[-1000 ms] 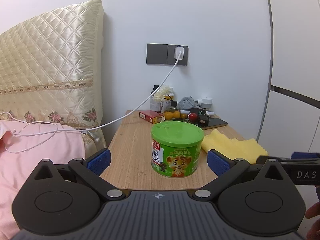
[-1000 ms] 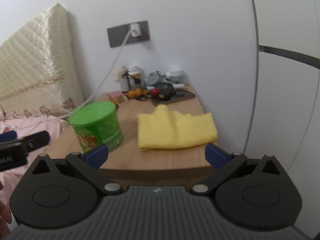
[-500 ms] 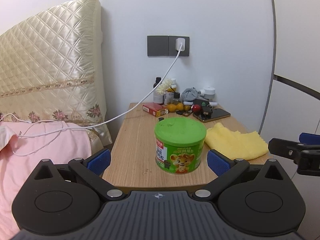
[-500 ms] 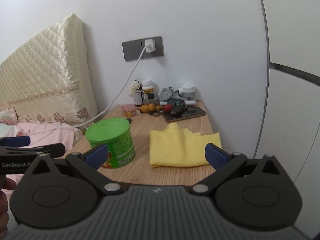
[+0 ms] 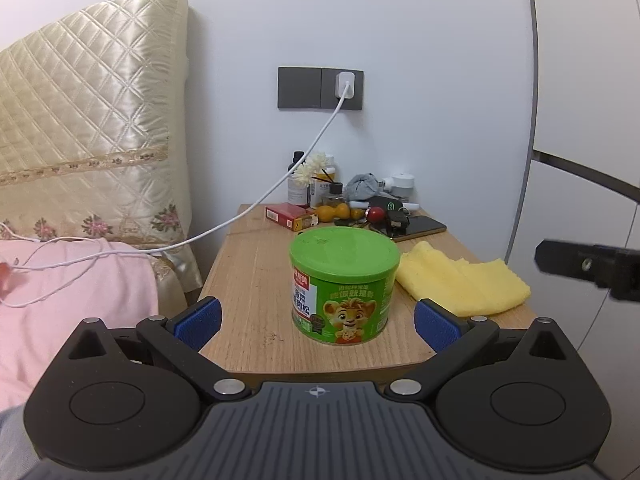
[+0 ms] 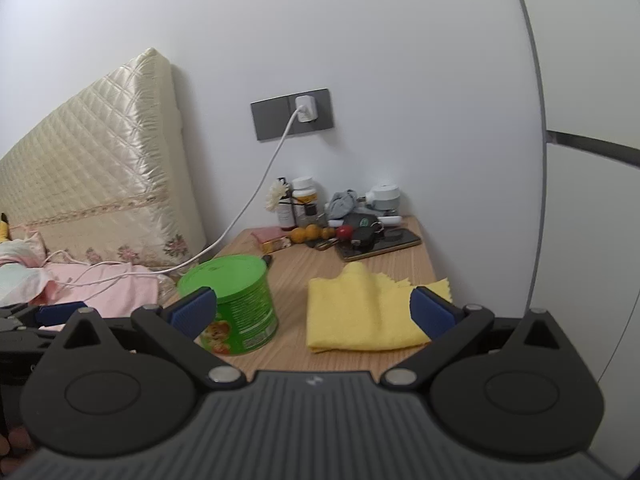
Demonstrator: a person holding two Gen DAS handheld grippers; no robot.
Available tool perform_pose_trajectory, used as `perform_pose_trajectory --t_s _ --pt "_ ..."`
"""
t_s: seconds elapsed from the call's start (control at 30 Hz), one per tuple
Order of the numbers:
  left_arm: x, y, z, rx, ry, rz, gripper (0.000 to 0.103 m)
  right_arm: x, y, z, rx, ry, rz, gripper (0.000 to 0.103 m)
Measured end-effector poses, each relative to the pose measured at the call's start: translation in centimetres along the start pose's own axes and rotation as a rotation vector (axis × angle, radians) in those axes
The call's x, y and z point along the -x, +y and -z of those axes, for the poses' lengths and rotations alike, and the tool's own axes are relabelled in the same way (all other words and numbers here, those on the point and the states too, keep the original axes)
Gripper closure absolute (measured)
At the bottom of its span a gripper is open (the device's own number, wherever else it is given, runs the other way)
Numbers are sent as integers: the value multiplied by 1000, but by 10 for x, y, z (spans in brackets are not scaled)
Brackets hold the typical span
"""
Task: Clean container
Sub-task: 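Move both tools toward the green canister and yellow cloth on the table, then grasp the yellow cloth with the right gripper and lift it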
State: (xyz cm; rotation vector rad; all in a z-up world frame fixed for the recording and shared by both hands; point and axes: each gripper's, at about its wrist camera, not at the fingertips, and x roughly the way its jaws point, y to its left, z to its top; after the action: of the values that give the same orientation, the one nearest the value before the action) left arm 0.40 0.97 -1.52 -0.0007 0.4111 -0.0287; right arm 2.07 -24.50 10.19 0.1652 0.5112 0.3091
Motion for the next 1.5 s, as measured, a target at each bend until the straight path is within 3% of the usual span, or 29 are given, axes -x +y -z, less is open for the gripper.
perform_pose_trajectory --t_s 0.23,0.47,0.67,0.93,1.23,1.4,1.5 --pt "-36 5 8 -39 -2 53 0 -18 -5 0 -53 23 -44 0" --pt "-63 -8 17 -112 -14 129 0 -45 -17 -5 -64 52 -16 0" --pt "-94 -14 20 -109 0 68 0 -84 -32 -7 -58 103 10 0" --pt "-120 -22 21 -127 -23 78 0 -120 -45 -2 -42 125 3 0" --pt "-118 -19 26 -96 -85 81 5 -139 -50 -1 -28 141 7 1" --pt "-116 -17 29 -103 -100 100 5 -167 -50 4 -16 203 -7 13" --pt "-115 -17 30 -108 -107 108 5 -184 -45 12 8 255 14 35"
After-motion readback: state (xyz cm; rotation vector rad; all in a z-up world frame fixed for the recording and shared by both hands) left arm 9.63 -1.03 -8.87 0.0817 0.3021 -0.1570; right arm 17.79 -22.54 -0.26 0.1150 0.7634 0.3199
